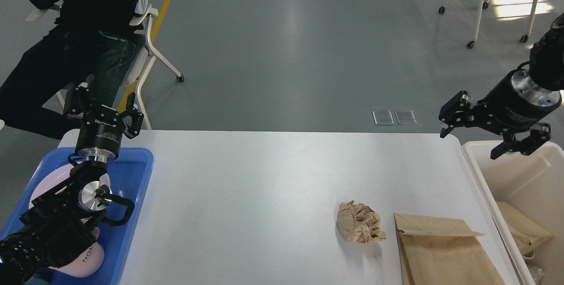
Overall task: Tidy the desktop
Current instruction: 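Raise the right gripper up from the bin, then lower the right gripper onto the flat brown paper bag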
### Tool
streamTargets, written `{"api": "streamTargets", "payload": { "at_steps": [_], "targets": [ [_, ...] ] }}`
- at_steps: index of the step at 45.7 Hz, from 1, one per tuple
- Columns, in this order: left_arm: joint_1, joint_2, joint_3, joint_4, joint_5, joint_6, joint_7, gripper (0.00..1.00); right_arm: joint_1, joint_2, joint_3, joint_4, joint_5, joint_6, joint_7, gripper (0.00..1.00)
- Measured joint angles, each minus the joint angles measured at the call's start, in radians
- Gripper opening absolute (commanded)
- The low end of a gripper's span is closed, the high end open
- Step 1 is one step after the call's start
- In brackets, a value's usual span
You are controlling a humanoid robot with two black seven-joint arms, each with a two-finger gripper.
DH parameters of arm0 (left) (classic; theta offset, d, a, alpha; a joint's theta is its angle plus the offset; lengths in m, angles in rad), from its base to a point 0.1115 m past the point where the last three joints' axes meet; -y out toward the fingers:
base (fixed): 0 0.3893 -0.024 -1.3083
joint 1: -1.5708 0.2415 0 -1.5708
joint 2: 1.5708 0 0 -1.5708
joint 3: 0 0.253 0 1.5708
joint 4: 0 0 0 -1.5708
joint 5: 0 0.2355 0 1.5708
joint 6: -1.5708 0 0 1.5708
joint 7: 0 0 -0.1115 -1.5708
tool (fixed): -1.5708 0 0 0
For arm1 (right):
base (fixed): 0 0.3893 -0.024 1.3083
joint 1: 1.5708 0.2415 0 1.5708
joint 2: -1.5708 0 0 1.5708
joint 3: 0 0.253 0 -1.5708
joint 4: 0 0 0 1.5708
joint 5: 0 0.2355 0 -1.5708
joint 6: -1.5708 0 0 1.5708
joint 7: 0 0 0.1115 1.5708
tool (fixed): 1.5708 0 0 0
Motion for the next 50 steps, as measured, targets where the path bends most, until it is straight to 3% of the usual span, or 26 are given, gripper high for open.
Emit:
{"api": "streamTargets", "payload": {
  "at_steps": [7, 16, 28, 50],
  "targets": [
    [0.000, 0.000, 0.000, 0.000, 0.000, 0.000, 0.000, 0.97, -0.073, -0.004, 0.012, 0.008, 0.000, -0.041, 0.001, 1.00],
    [0.000, 0.000, 0.000, 0.000, 0.000, 0.000, 0.000, 0.97, -0.402, -0.047, 0.159, -0.077, 0.000, -0.197, 0.002, 1.00],
    [0.000, 0.000, 0.000, 0.000, 0.000, 0.000, 0.000, 0.97, -0.701, -0.082, 0.359, -0.178, 0.008, -0.255, 0.001, 1.00],
    [0.000, 0.000, 0.000, 0.000, 0.000, 0.000, 0.001, 0.97, -0.968, -0.027, 0.508, -0.244, 0.116, -0.711, -0.002, 1.00]
  ]
}}
